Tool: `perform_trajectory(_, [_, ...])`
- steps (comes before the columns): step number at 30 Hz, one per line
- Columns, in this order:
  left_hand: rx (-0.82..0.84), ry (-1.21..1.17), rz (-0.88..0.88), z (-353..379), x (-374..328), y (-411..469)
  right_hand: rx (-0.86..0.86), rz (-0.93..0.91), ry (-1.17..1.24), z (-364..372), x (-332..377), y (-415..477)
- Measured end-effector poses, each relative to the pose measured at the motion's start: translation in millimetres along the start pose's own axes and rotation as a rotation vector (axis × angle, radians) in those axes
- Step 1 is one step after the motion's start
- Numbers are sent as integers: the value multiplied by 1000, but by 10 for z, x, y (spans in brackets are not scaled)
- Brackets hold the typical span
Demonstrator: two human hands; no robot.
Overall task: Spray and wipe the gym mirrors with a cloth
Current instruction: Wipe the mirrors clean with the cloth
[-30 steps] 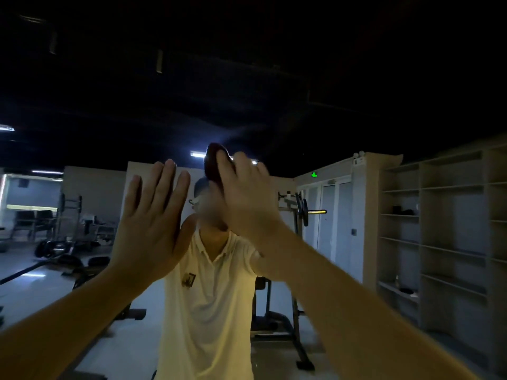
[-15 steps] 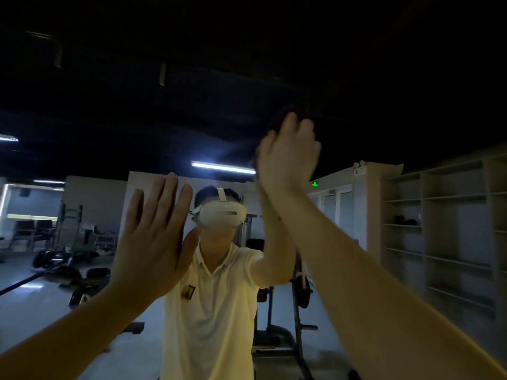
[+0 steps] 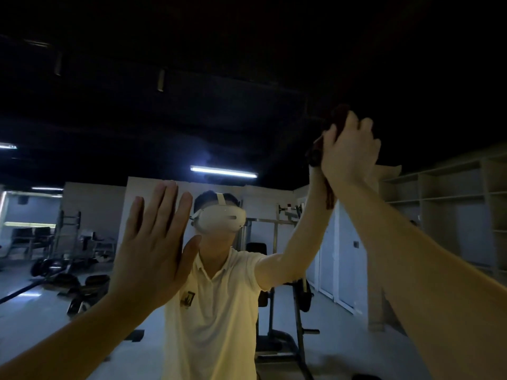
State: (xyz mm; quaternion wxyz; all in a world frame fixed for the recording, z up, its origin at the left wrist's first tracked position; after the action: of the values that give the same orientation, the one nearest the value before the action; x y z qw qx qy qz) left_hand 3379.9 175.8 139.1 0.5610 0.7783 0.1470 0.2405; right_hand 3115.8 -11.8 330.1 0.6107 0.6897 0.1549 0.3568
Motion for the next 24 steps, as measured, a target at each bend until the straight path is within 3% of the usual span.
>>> perform_trajectory(2, [10,-2,-4,13,0,-2,-9,82,51,43,204,-54])
perform_trajectory(5, [25,-2,-1,35,3,3,14,-8,105,113,835,-339])
perform_trajectory(10, [30,-14,3,19,3,-4,100,-483,183,128,1726,-1166])
perform_trajectory(12, [33,-26,8,4,0,-2,130,-692,139,133,1672,-1413])
perform_trajectory(14, [35,-24,3,0,0,-3,165,-775,93,147,1350,-1436])
perform_trajectory(21, [53,-32,-8,21,-1,5,178,-169,-43,-89,-378,-714])
perform_trajectory(24, [64,-31,-11,30,-14,0,152,27,5,-65,-322,-769])
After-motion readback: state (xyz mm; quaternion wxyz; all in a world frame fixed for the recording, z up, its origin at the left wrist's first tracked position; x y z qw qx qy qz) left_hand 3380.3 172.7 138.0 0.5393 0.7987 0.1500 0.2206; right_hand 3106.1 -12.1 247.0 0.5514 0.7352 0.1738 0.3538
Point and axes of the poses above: each hand's wrist, its own y-axis towards the middle knuckle, its own z-axis out of the palm, x = y × z, the point moved 4 cm from there along y, towards the middle knuckle, and after that the axes turned 8 degrees about x, right-handed, at the moved point
